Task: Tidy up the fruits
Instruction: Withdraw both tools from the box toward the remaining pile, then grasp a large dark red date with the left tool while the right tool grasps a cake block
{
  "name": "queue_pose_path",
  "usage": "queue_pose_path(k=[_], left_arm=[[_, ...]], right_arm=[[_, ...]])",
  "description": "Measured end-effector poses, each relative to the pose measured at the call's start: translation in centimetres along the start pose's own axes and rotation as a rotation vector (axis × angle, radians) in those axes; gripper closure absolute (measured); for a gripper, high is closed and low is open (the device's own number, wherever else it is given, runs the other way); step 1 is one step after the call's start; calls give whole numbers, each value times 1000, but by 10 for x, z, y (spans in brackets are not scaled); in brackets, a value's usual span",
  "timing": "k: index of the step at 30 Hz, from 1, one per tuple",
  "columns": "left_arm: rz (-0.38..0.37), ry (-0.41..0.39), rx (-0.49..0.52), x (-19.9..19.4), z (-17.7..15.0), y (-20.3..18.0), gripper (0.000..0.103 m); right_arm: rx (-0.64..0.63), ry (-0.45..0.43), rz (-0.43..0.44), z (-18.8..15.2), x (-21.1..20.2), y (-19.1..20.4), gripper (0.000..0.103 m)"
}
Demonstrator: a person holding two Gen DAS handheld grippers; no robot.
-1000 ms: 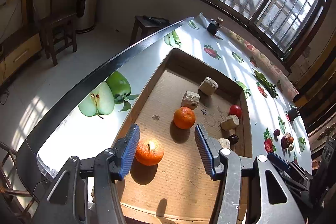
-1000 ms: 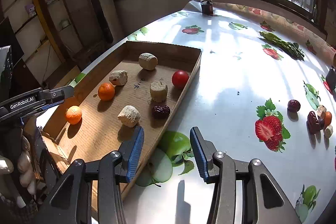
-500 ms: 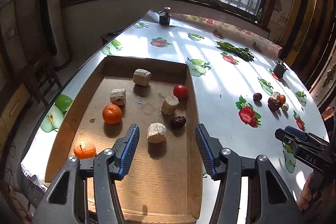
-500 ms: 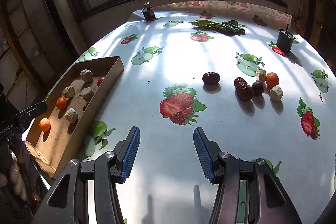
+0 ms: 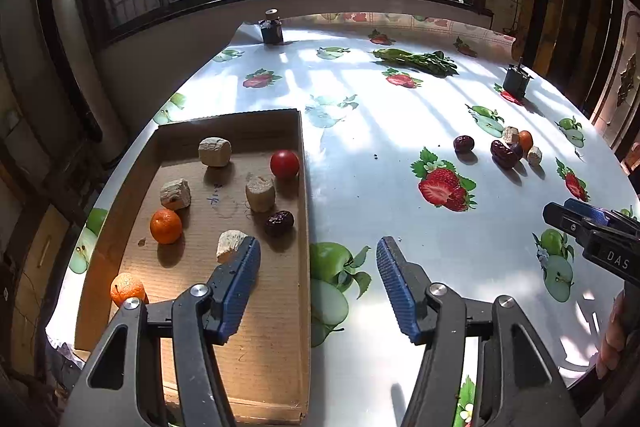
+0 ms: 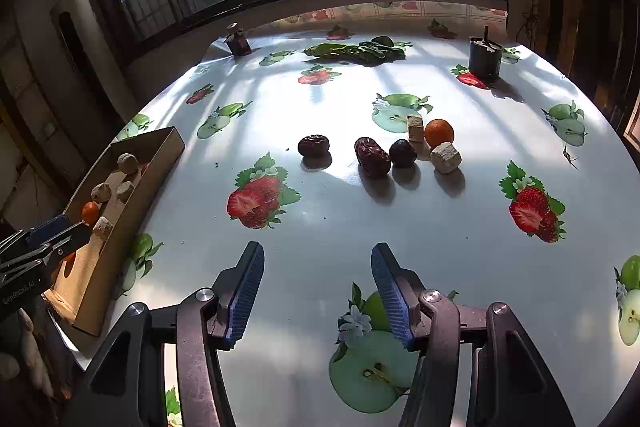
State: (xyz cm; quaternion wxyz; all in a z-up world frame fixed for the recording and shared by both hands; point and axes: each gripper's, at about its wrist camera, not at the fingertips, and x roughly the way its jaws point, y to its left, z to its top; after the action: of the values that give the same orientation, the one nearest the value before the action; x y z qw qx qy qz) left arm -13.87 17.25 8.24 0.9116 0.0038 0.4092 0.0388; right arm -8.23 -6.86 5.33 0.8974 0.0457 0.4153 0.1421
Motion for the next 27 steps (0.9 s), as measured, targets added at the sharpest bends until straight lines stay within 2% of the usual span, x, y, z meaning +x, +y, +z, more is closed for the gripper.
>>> queue_pose_path(k=[6, 15, 19, 24, 27], left_arm=[[-17, 13, 19, 6, 6, -13, 39], [-135, 54, 27, 36, 31, -50, 37], [-165, 77, 1, 61, 53, -70, 36], [-245, 140, -36, 108, 79, -98, 36], [-287, 148, -68, 133, 89, -109, 36]], right_arm=[[30, -6, -30, 2, -4, -27, 43], [124, -5, -111, 23, -4, -90, 43], [193, 8, -109, 39, 7, -114, 43], [197, 17, -146, 58, 33, -122, 43], [217, 17, -111, 62, 45, -122, 43]])
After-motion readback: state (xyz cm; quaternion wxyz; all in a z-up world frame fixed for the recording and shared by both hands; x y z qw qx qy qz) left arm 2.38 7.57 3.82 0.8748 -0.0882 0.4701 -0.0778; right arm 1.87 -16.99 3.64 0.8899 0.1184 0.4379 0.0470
